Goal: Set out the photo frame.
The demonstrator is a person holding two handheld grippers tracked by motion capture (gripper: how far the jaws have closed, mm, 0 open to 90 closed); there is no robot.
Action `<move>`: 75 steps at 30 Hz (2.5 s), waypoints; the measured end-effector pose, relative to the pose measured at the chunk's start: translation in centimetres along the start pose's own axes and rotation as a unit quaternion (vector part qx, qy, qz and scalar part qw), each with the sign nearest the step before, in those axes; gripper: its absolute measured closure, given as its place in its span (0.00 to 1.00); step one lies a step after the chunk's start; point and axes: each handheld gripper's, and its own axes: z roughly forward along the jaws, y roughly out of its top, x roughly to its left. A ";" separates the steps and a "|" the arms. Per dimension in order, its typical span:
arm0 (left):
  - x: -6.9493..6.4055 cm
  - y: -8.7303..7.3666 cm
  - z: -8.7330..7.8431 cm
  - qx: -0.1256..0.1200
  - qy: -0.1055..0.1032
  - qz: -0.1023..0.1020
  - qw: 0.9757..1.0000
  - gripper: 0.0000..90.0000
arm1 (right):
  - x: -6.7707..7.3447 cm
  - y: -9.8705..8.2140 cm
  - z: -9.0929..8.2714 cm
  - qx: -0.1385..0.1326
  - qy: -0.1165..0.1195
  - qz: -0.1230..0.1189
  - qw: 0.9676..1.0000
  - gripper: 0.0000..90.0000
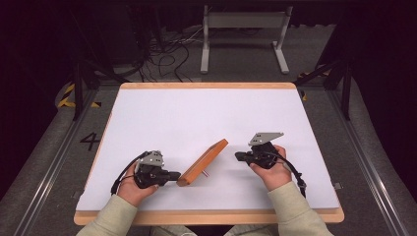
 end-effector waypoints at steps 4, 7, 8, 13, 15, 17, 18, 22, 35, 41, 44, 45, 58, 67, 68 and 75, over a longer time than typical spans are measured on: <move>-0.8 0.4 0.5 -0.010 -0.023 0.008 1.000 1.00 | 0.2 0.2 -0.4 -0.006 -0.002 -0.005 1.000 0.99; -1.1 0.7 0.8 -0.011 -0.030 0.015 0.999 1.00 | 0.2 0.3 -0.7 -0.007 -0.002 -0.005 1.000 0.99; -1.4 0.8 0.9 -0.004 -0.036 0.010 0.999 1.00 | 0.2 0.3 -0.7 -0.007 -0.003 -0.005 1.000 0.99; -1.8 0.9 1.4 -0.005 -0.061 0.016 0.998 1.00 | 0.4 0.4 -1.2 -0.011 0.001 -0.007 1.000 0.98; -2.1 0.9 1.6 -0.002 -0.077 0.009 0.997 1.00 | 0.7 0.7 -1.5 -0.017 0.005 -0.006 1.000 0.95; -2.3 1.0 1.9 -0.003 -0.081 0.022 0.997 1.00 | 0.8 0.9 -1.6 -0.022 0.010 -0.003 1.000 0.93; -2.7 1.2 2.2 0.000 -0.085 0.028 0.996 1.00 | 1.2 1.3 -2.0 -0.032 0.015 0.012 0.999 0.87; -3.1 1.3 2.4 0.006 -0.092 0.035 0.995 1.00 | 2.1 2.1 -2.3 -0.026 0.021 0.018 0.999 0.75; -2.6 1.0 1.4 0.001 -0.075 0.028 0.997 0.84 | 6.4 7.0 -2.2 -0.010 0.042 0.018 0.999 0.27; -1.5 0.6 0.4 -0.021 -0.045 0.010 0.999 0.70 | 7.6 8.3 -0.1 0.050 0.039 0.006 0.998 0.22; -1.2 0.4 0.2 -0.028 -0.035 0.006 0.999 0.65 | 7.6 8.7 0.8 0.069 0.041 0.022 0.997 0.23; -1.1 0.4 0.1 -0.028 -0.032 0.003 0.999 0.64 | 7.6 8.7 1.2 0.075 0.040 0.031 0.996 0.24; -0.5 0.1 -0.2 -0.029 -0.014 0.003 0.999 0.61 | 7.8 9.1 4.1 0.140 0.049 0.072 0.986 0.40; 0.4 -0.5 -0.3 -0.033 -0.006 -0.017 0.999 0.61 | 8.2 8.8 5.5 0.170 0.058 0.074 0.981 0.45; 0.5 -0.5 -0.4 -0.036 -0.004 -0.020 0.999 0.61 | 8.2 8.8 5.5 0.170 0.058 0.075 0.981 0.45; 1.1 -0.8 -0.7 -0.045 0.009 -0.034 0.998 0.60 | 8.1 8.6 5.4 0.168 0.062 0.085 0.980 0.46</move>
